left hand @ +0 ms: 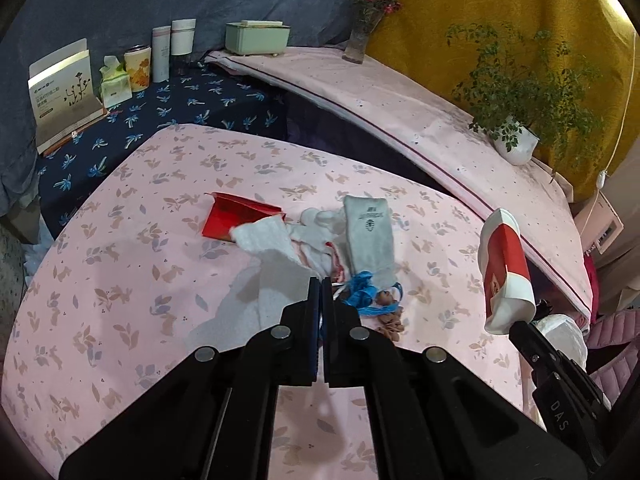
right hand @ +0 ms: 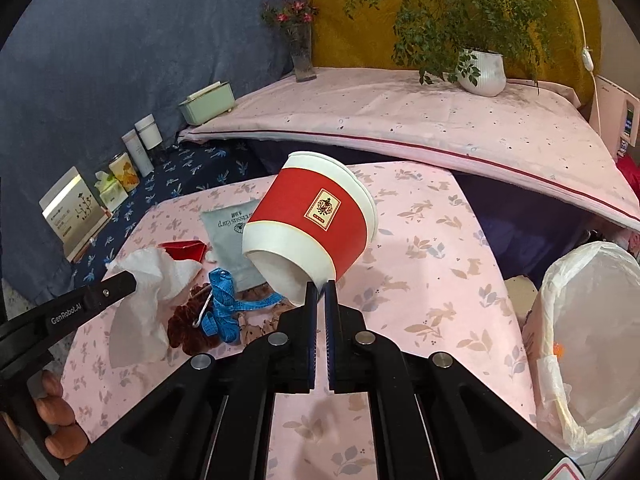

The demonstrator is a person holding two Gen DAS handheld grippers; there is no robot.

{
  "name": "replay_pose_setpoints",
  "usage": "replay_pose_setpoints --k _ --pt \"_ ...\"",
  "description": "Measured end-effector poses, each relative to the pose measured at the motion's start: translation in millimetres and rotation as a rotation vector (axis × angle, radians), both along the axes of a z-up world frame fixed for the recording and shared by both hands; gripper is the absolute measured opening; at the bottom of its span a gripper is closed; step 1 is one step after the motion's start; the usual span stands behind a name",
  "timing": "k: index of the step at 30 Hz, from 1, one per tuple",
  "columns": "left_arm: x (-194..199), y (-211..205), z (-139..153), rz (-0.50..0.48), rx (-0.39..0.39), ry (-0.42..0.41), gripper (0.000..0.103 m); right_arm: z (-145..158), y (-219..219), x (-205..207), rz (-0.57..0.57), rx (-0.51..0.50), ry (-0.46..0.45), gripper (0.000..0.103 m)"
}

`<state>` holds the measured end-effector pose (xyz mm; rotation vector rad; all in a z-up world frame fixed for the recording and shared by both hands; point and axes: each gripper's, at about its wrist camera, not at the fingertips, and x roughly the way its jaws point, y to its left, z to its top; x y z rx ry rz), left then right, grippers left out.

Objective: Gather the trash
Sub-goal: 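Carry the paper cup and tissues over the bin with both tools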

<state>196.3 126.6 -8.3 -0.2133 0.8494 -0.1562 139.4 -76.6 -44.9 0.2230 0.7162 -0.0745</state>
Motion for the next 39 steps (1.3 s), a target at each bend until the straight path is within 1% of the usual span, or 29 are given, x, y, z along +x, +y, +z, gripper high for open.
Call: replay_pose_setpoints --k 10,20,27,29,35,39 --pt "-25 -60 28 -0.107 0.0 -0.044 0.0 21 -41 -30 -0.061 0.041 -0.057 0.004" --pt "-50 -128 53 -0.243 -0.019 -0.078 0.0 30 -101 -67 -0.166 0.073 -0.097 0.004" --pt "-68 -177 70 -0.338 -0.033 -0.098 0.0 29 -150 -94 -0.252 0.096 -0.111 0.004" --pt "-73 -194 73 -0.367 -0.027 -0.103 0.0 28 -164 -102 -0.276 0.105 -0.115 0.004" --pt "-88 -246 76 -0.452 -0.014 -0.108 0.0 20 -198 -126 -0.342 0.12 -0.108 0.004" --pt "-98 -279 78 -0.513 -0.018 -0.11 0.0 10 -218 -139 -0.374 0.125 -0.094 0.004"
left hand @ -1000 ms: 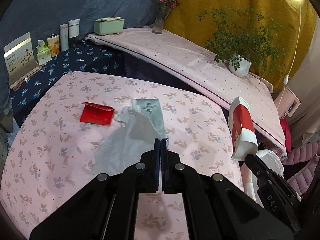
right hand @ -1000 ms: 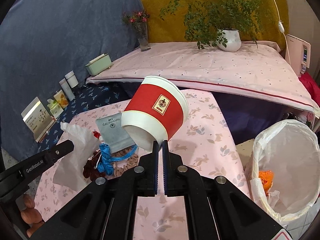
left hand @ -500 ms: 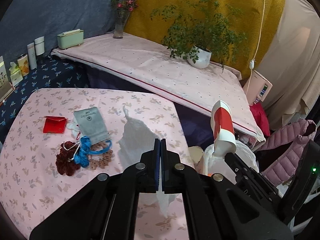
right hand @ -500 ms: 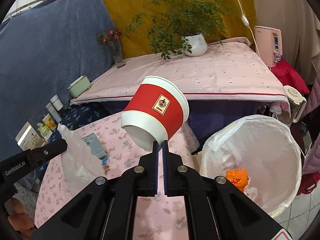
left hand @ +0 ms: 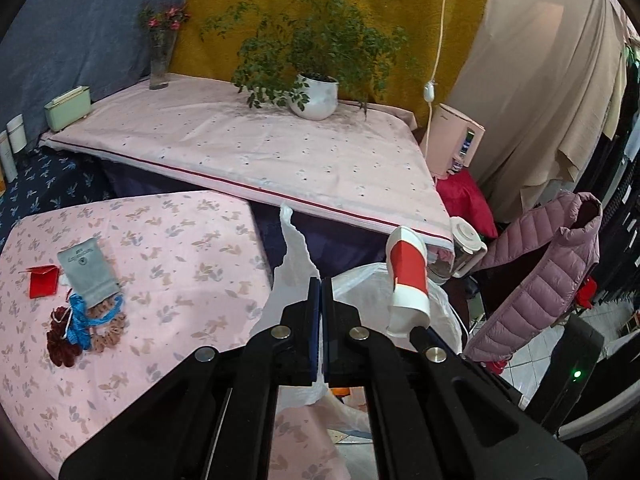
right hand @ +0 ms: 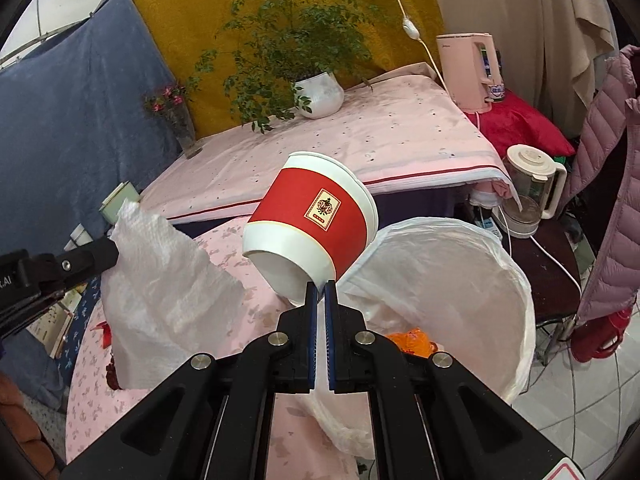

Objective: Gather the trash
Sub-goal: 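Carry the paper cup and tissues over the bin with both tools, then open both tools to drop the cup and tissues into the bin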

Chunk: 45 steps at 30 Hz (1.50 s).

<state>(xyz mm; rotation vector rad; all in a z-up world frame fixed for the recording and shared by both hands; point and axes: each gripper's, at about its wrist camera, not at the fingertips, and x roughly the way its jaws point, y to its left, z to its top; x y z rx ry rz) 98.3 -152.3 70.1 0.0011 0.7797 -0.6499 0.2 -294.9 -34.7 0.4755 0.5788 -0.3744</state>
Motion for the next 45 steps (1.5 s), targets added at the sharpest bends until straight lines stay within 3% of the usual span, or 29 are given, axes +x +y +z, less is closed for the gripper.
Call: replay_pose_setpoints --k 9,18,20,22,25,30,36,42,45 --pt "-12 -51 -5 -0.092 0.003 0.018 0.0 -18 -40 -22 -0.072 0.029 0.019 0.004" --pt "-4 -78 -53 -0.083 0.072 0.089 0.002 -34 -51 -26 -0.079 0.043 0.049 0.004" --pt "-2 -80 -64 -0.072 0.102 0.1 0.013 -40 -51 -24 -0.074 0.05 0.062 0.004" --pt "-2 -79 -69 -0.05 0.12 0.089 0.037 -46 -50 -22 -0.066 0.06 0.076 0.004" --pt "-2 -76 -71 -0.021 0.135 0.063 0.052 -52 -50 -18 -0.056 0.077 0.086 0.006" --pt "-1 -69 -73 0.005 0.158 0.039 0.059 -53 -47 -14 -0.05 0.08 0.086 0.011" --pt "2 -57 -77 0.03 0.161 0.043 0.059 -51 -41 -11 -0.038 0.071 0.088 0.011" --pt "6 -43 -78 0.061 0.16 0.05 0.059 -45 -32 -9 -0.03 0.05 0.085 0.024" --pt "8 -35 -78 0.079 0.158 0.052 0.059 -42 -27 -7 -0.023 0.037 0.085 0.025"
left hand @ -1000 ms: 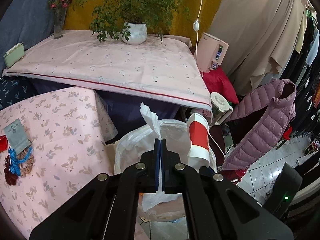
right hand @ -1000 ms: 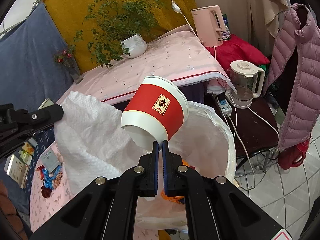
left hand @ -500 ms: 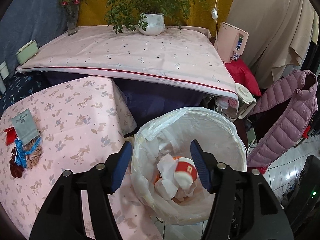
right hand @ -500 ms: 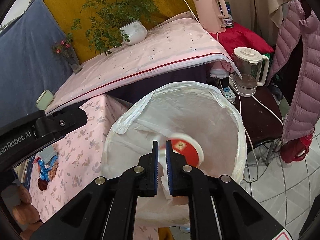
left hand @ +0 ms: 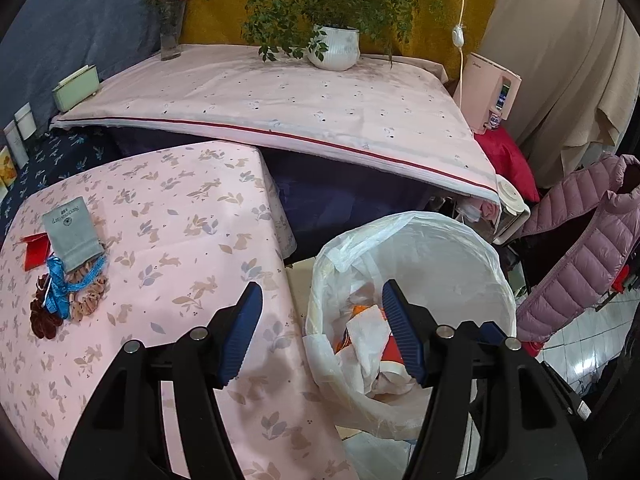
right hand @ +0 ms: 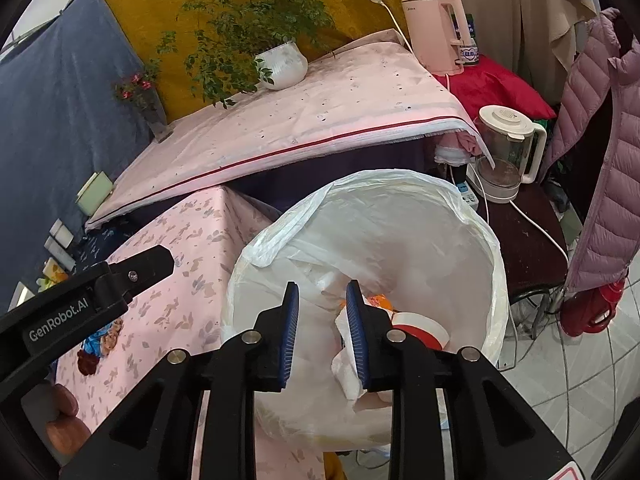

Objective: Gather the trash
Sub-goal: 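Open both tools to drop the cup and tissues into the bin, then move both tools back over the hair ties and lanyard on the table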

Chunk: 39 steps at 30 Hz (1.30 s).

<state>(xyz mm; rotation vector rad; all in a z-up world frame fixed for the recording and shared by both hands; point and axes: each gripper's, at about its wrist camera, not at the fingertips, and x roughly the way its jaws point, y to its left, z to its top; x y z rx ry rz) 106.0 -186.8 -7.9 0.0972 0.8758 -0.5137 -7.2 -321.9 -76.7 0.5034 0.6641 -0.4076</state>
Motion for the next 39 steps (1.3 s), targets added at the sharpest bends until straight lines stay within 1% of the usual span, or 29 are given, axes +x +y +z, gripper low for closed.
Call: replay_pose_setpoints --k 5,9,13,16,24,27,30,33,36,39 --pt "2 14 -1 0.028 0.007 -0.008 0.059 3 10 4 0.016 -0.018 0.006 0.026" --pt "4 27 -3 0.049 0.011 -0.009 0.059 5 19 7 0.03 -0.035 0.008 0.031" --pt "8 42 -4 0.078 0.011 -0.011 0.059 8 28 11 0.046 -0.058 0.014 0.033" --pt "11 53 -5 0.099 0.01 -0.011 0.059 10 35 14 0.055 -0.072 0.015 0.037" --pt "18 83 -12 0.157 0.019 -0.008 0.059 12 57 24 0.088 -0.111 0.034 0.04" --pt "21 95 -15 0.18 0.023 -0.007 0.06 12 66 28 0.103 -0.122 0.036 0.044" --pt "24 108 -17 0.21 0.026 -0.009 0.065 14 77 33 0.121 -0.14 0.04 0.048" --pt "28 123 -19 0.242 0.024 -0.004 0.066 14 88 38 0.144 -0.152 0.044 0.05" --pt "32 142 -22 0.284 0.026 -0.009 0.071 15 101 45 0.169 -0.162 0.048 0.052" --pt "36 160 -26 0.32 0.03 -0.006 0.072 14 115 52 0.195 -0.17 0.054 0.053"
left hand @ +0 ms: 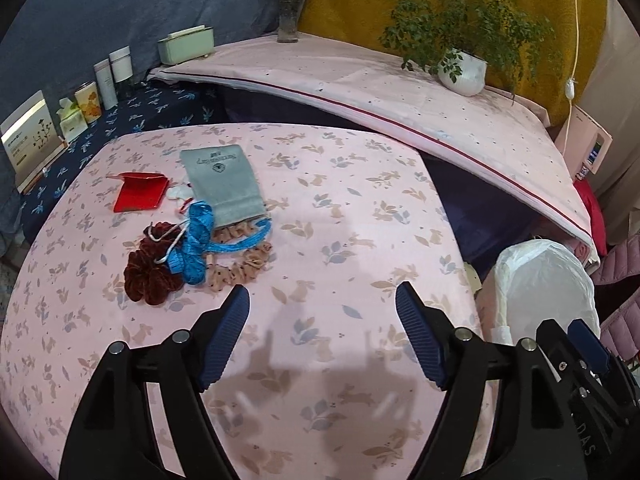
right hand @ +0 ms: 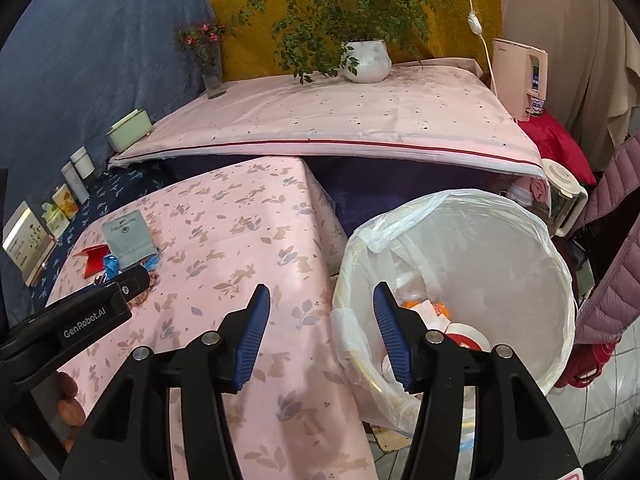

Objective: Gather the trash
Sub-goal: 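Move both tools back over the hair ties and lanyard on the table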

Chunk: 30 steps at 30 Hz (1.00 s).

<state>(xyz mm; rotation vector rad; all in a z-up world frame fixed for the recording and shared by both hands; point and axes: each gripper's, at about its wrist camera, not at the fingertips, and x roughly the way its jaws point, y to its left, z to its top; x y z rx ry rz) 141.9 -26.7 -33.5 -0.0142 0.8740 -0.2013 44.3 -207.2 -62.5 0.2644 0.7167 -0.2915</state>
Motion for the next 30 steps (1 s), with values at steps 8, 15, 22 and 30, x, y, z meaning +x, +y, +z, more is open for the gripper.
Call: replay_pose_setpoints --k 8,15,22,30 --pt "13 57 -12 0.099 0.0 0.014 0.08 -6 44 18 0.088 -0.028 0.026 0.058" --pt "27 120 -30 0.212 0.009 0.043 0.082 -12 89 39 0.179 -0.05 0.054 0.058" --pt "49 175 -48 0.301 -0.029 0.095 0.082 -19 128 64 0.246 -0.052 0.074 0.058" --pt "72 183 -62 0.274 -0.026 0.121 0.073 -21 160 101 0.282 -0.043 0.076 0.058"
